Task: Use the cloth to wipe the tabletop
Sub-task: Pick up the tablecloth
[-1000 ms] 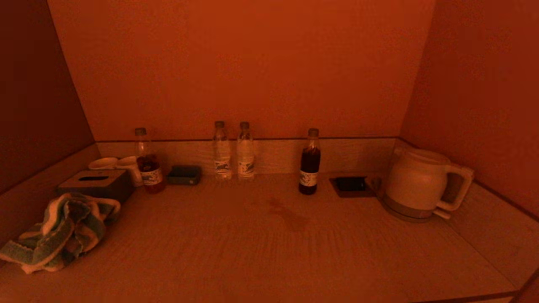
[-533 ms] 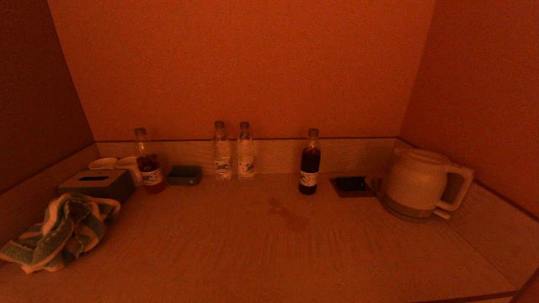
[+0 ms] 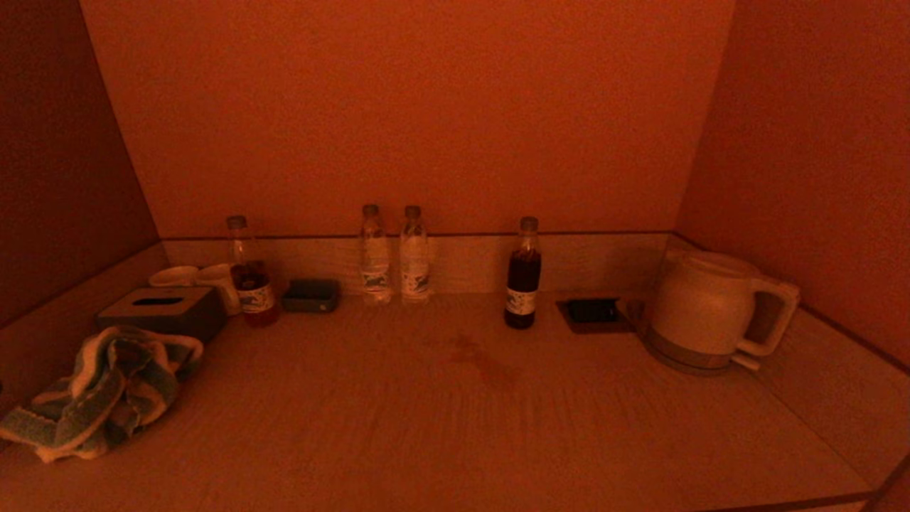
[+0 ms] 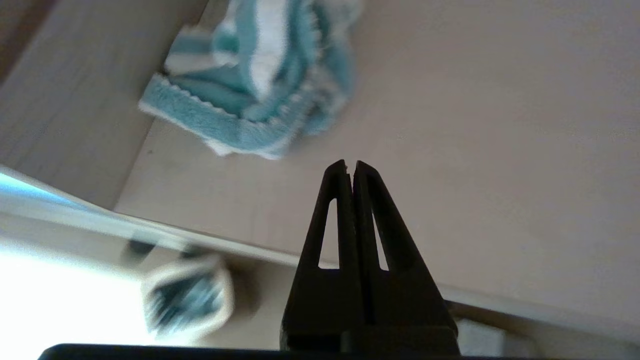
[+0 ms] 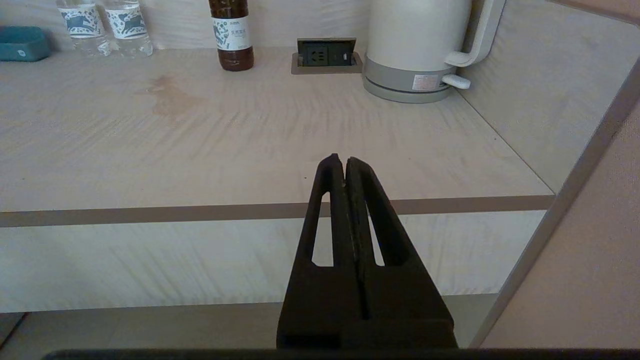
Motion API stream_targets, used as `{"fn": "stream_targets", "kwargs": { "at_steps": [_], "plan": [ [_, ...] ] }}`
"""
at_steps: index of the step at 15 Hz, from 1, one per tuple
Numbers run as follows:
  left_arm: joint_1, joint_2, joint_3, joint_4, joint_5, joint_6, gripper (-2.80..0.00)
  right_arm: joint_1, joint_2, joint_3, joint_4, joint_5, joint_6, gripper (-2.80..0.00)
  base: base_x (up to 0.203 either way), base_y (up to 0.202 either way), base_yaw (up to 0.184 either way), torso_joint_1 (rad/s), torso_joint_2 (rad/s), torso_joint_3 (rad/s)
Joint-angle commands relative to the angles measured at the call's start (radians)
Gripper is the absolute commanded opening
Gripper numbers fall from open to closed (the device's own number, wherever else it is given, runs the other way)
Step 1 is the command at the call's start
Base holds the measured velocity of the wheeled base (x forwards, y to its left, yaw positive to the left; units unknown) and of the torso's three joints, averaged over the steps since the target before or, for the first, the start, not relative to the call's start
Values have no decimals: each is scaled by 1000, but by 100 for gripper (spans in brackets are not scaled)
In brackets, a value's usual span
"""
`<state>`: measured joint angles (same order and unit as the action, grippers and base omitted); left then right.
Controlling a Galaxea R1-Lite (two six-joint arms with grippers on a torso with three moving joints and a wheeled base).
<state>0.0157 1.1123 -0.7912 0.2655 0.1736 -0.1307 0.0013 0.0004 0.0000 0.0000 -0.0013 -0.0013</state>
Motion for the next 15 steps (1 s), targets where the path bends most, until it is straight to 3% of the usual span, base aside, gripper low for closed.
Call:
{"fn": "stream_targets", "kwargs": {
  "at_steps": [1,6,10,11,15],
  "plan": [
    [5,337,-97,1,52,-2,-280,0,0,0,0,0,0,-280,0,0,0,0,0,0],
    [10,655,-306,3,229,39,-280,0,0,0,0,-2,0,-280,0,0,0,0,0,0],
    [12,797,-386,7,271,41,-280,0,0,0,0,0,0,-280,0,0,0,0,0,0],
    [12,799,-388,9,274,42,0,0,0,0,0,0,0,-280,0,0,0,0,0,0],
    [20,802,-407,-2,273,34,0,0,0,0,0,0,0,-280,0,0,0,0,0,0]
  ]
}}
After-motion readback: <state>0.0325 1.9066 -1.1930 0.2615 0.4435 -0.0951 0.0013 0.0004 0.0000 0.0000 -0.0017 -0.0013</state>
